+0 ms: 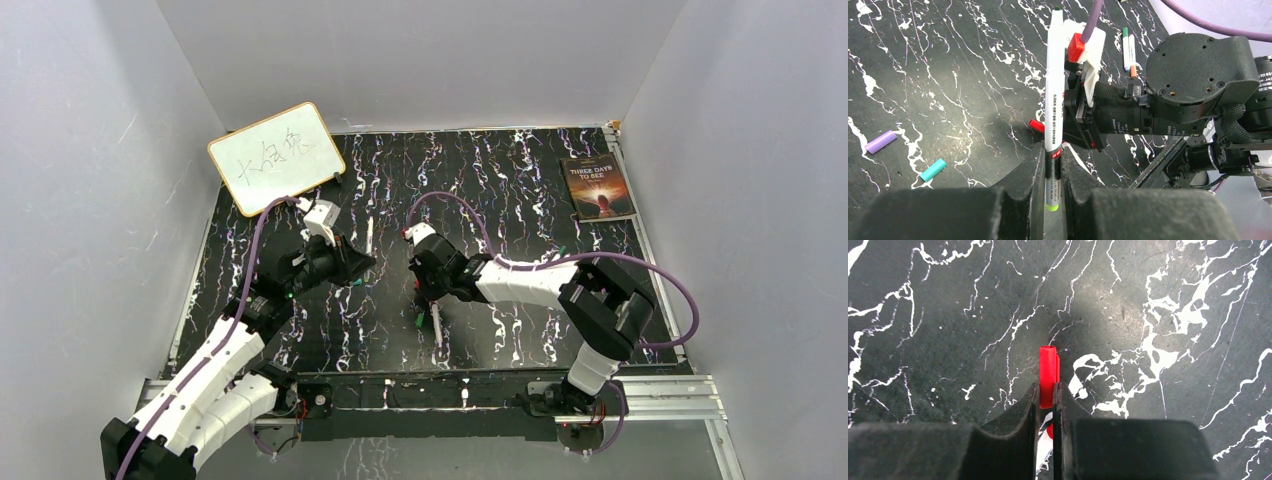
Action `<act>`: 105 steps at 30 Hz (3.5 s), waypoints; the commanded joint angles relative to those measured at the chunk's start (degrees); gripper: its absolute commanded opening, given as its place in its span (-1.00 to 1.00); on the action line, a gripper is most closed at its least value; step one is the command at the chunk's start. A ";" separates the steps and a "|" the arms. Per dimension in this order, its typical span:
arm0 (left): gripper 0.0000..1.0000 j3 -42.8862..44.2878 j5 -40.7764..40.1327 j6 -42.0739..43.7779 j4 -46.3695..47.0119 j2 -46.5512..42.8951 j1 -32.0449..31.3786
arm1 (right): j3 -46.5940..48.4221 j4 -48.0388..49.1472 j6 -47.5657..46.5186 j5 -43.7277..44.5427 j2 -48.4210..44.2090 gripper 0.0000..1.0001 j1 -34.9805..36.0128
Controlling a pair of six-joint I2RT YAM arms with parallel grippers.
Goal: Insert the pens into the pen caps
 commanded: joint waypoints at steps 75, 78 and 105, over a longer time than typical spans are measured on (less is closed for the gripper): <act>-1.00 -0.99 -3.56 0.18 -2.34 -4.76 0.09 | 21.04 -5.86 19.50 15.62 11.48 -0.11 0.57; -1.00 -1.02 -3.36 0.07 -2.31 -4.85 0.09 | 23.23 -7.18 19.69 15.49 13.22 -0.14 0.84; -1.00 0.12 -5.89 1.12 -5.42 -3.76 0.09 | 23.17 -12.15 25.68 16.65 15.50 -0.07 1.41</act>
